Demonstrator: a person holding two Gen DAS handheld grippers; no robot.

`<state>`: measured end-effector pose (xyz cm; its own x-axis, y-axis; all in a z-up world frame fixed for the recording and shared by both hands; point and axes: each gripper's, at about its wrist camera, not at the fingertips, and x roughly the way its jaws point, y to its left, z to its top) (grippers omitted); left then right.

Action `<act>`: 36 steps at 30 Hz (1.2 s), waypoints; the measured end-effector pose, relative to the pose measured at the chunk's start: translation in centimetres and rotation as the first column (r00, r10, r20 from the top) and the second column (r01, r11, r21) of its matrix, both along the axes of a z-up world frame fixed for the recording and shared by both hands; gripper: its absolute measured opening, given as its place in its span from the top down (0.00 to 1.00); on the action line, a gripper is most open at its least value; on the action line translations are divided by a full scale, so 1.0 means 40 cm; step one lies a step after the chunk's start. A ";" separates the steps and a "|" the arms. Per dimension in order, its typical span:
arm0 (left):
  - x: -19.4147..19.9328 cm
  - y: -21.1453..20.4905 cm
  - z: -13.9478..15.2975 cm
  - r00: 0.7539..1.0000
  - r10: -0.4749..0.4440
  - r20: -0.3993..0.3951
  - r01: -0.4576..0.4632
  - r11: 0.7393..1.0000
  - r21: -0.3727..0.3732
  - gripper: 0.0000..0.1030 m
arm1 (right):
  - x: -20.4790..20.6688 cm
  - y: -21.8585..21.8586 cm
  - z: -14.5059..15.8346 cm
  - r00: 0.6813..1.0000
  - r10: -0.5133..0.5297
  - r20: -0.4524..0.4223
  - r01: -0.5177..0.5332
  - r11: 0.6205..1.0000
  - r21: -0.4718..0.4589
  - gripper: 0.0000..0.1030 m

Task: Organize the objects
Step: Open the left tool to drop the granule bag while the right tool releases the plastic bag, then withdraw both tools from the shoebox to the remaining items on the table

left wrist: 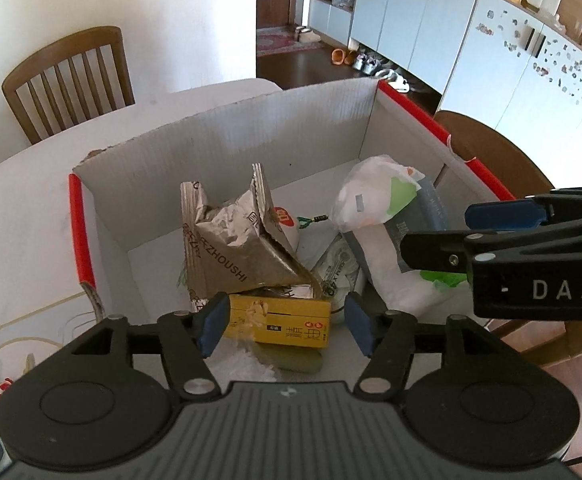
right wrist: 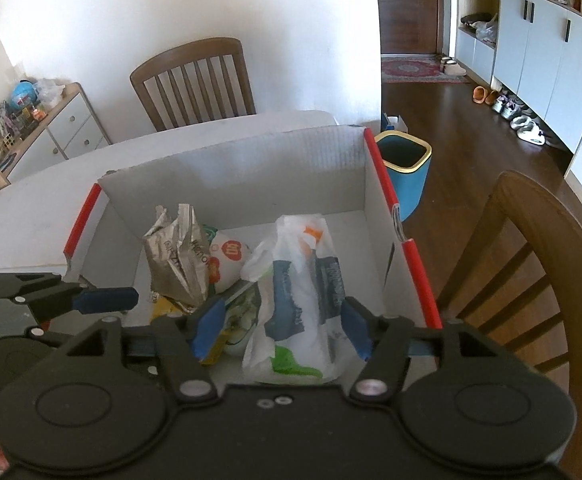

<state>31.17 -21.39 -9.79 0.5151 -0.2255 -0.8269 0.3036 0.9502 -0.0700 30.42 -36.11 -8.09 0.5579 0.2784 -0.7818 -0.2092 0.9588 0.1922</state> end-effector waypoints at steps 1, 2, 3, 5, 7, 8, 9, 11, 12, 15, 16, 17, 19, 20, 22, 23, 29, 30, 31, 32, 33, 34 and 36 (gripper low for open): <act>-0.002 0.002 0.005 1.000 0.001 0.005 -0.001 1.000 -0.004 0.37 | -0.004 0.000 0.004 1.000 0.000 0.004 0.000 1.000 0.001 0.34; -0.001 0.006 0.011 1.000 0.002 0.011 -0.002 1.000 -0.009 0.36 | -0.007 0.002 0.009 1.000 -0.001 0.008 0.001 1.000 0.000 0.33; -0.005 0.009 0.017 1.000 0.003 0.016 -0.003 1.000 -0.012 0.36 | -0.012 0.003 0.014 1.000 0.000 0.013 0.000 1.000 -0.001 0.32; -0.010 0.018 0.028 1.000 0.005 0.025 -0.004 1.000 -0.023 0.36 | -0.018 0.002 0.024 1.000 -0.003 0.021 0.003 1.000 0.002 0.29; -0.017 0.027 0.040 0.999 0.009 0.033 -0.008 1.000 -0.030 0.35 | -0.025 0.000 0.035 1.000 -0.006 0.027 0.006 1.000 0.005 0.27; -0.021 0.032 0.045 0.999 0.010 0.037 -0.009 0.999 -0.033 0.35 | -0.029 0.000 0.040 0.999 -0.005 0.032 0.005 1.000 0.007 0.26; -0.025 0.036 0.051 0.999 0.011 0.041 -0.010 0.999 -0.035 0.34 | -0.033 0.001 0.046 0.999 -0.003 0.037 0.003 1.000 0.008 0.24; -0.034 0.046 0.062 0.998 0.012 0.054 -0.010 0.999 -0.039 0.34 | -0.042 0.002 0.058 0.999 -0.003 0.048 0.003 1.000 0.012 0.22; -0.039 0.051 0.068 0.998 0.011 0.062 -0.008 0.999 -0.042 0.34 | -0.047 0.003 0.064 0.999 -0.002 0.053 0.001 1.000 0.016 0.20; -0.054 0.066 0.084 0.996 0.008 0.084 -0.004 0.999 -0.048 0.34 | -0.062 0.007 0.078 0.998 -0.003 0.068 0.001 1.000 0.024 0.17; -0.061 0.070 0.088 0.996 0.008 0.090 -0.003 0.999 -0.048 0.34 | -0.066 0.008 0.084 0.997 0.000 0.073 -0.002 1.000 0.029 0.16; -0.069 0.077 0.093 0.995 0.007 0.096 -0.002 0.999 -0.050 0.34 | -0.070 0.008 0.089 0.997 0.002 0.077 -0.004 0.999 0.033 0.15; -0.079 0.090 0.103 0.994 0.003 0.105 0.003 0.998 -0.061 0.32 | -0.080 0.013 0.099 0.996 0.002 0.089 -0.005 0.999 0.038 0.13; -0.086 0.097 0.109 0.994 0.001 0.111 0.007 0.998 -0.070 0.26 | -0.086 0.017 0.104 0.995 0.003 0.095 -0.006 0.999 0.040 0.11; -0.097 0.115 0.119 0.993 0.002 0.121 0.008 0.996 -0.087 0.21 | -0.095 0.022 0.114 0.994 0.003 0.105 -0.007 0.999 0.044 0.10; -0.102 0.126 0.123 0.992 0.004 0.123 0.008 0.995 -0.099 0.21 | -0.099 0.026 0.119 0.994 0.002 0.109 -0.007 0.999 0.048 0.09; -0.129 0.186 0.141 0.991 0.024 0.131 -0.007 0.991 -0.131 0.18 | -0.133 0.066 0.148 0.990 -0.003 0.144 -0.005 0.998 0.055 0.03; -0.134 0.197 0.145 0.991 0.025 0.133 -0.007 0.991 -0.137 0.17 | -0.138 0.074 0.152 0.989 -0.002 0.150 -0.006 0.998 0.055 0.03; -0.138 0.208 0.149 0.990 0.027 0.136 -0.008 0.990 -0.142 0.17 | -0.145 0.082 0.156 0.988 0.000 0.156 -0.008 0.998 0.056 0.02; -0.143 0.220 0.153 0.990 0.029 0.140 -0.009 0.989 -0.146 0.17 | -0.151 0.090 0.159 0.987 0.001 0.161 -0.011 0.998 0.060 0.02; -0.148 0.232 0.157 0.989 0.032 0.143 -0.010 0.989 -0.149 0.16 | -0.156 0.100 0.163 0.987 0.001 0.163 -0.012 0.998 0.063 0.01; -0.152 0.244 0.160 0.989 0.034 0.146 -0.012 0.988 -0.152 0.14 | -0.162 0.110 0.166 0.986 0.003 0.166 -0.013 0.998 0.065 0.01; -0.159 0.275 0.166 0.989 0.042 0.142 -0.019 0.987 -0.162 0.06 | -0.174 0.134 0.173 0.985 0.006 0.172 -0.018 0.998 0.065 0.01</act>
<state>24.80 -10.40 -3.14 0.6354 -0.3306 -0.6978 0.2924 0.9394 -0.1788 23.46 -30.76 -1.18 0.6784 0.3335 -0.6546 -0.2559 0.9425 0.2150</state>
